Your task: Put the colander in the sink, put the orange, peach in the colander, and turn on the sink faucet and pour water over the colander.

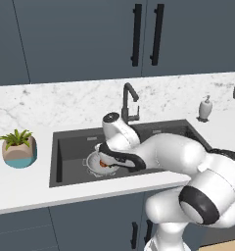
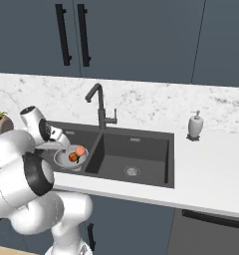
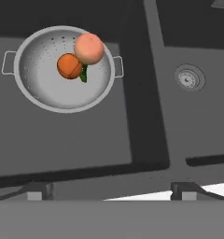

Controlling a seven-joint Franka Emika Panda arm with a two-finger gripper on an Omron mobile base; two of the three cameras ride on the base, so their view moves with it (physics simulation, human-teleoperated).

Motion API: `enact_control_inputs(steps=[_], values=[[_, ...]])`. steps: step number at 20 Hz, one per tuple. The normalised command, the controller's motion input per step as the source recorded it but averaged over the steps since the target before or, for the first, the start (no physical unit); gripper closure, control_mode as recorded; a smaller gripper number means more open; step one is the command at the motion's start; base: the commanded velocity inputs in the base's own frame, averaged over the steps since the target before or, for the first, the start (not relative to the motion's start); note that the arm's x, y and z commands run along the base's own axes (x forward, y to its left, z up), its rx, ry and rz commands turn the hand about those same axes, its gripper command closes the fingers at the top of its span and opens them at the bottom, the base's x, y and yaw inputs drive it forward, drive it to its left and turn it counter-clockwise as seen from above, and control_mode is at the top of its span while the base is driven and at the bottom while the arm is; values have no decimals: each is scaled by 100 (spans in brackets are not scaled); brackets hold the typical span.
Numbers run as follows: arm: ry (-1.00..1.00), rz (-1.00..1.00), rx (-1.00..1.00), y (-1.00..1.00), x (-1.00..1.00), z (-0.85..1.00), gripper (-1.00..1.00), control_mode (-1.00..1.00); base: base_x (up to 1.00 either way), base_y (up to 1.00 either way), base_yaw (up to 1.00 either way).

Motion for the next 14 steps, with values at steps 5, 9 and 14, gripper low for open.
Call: enact_control_inputs(steps=[5, 9, 14], values=[[-4, 6, 0, -36, -47, 51, -100, -100, 0, 0, 0], [-15, 2, 0, -31, -43, 58, -100, -100, 0, 0, 0], [-24, 0, 1, -19, -43, 59, -100, -100, 0, 0, 0]])
